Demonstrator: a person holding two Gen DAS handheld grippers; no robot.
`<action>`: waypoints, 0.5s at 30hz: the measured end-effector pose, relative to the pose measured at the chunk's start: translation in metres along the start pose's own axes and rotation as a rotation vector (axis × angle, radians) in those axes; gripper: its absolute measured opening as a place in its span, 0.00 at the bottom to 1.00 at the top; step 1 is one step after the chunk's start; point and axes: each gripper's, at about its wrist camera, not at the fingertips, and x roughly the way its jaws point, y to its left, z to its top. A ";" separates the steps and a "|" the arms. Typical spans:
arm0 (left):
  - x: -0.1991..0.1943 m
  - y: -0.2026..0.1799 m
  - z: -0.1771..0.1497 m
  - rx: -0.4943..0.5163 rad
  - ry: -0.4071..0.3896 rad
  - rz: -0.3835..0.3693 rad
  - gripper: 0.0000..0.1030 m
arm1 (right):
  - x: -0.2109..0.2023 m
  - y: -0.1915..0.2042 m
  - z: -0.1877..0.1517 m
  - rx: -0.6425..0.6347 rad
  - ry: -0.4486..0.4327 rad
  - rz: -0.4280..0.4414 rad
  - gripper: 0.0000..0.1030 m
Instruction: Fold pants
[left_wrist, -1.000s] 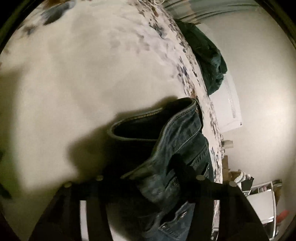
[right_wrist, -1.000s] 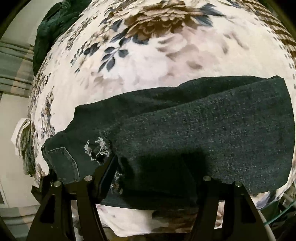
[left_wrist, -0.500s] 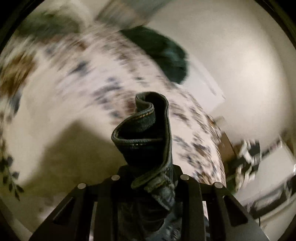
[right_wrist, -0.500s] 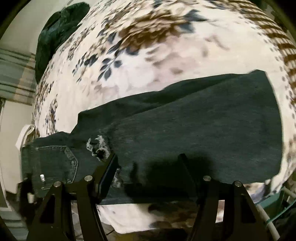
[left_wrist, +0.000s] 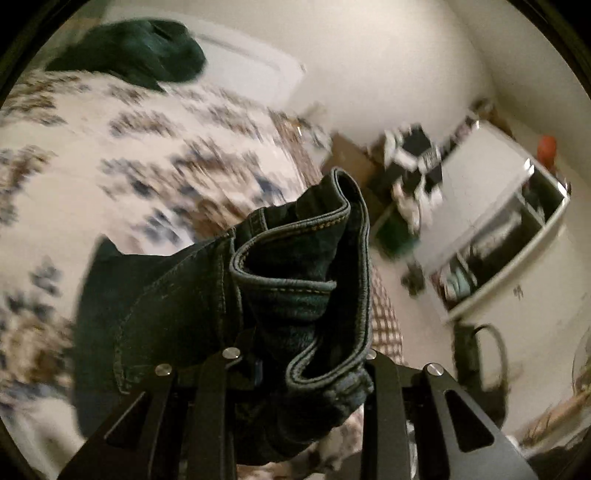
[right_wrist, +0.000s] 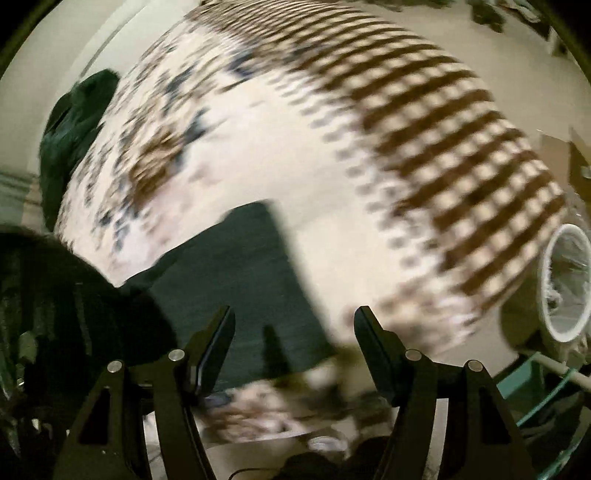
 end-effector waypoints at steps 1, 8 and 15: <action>0.021 -0.008 -0.006 0.017 0.040 0.001 0.22 | -0.002 -0.014 0.003 0.014 -0.003 -0.006 0.67; 0.092 -0.041 -0.037 0.112 0.272 0.096 0.27 | -0.012 -0.068 0.021 0.058 0.006 0.002 0.67; 0.089 -0.067 -0.047 0.146 0.410 0.175 0.75 | -0.015 -0.050 0.033 -0.006 0.037 0.088 0.75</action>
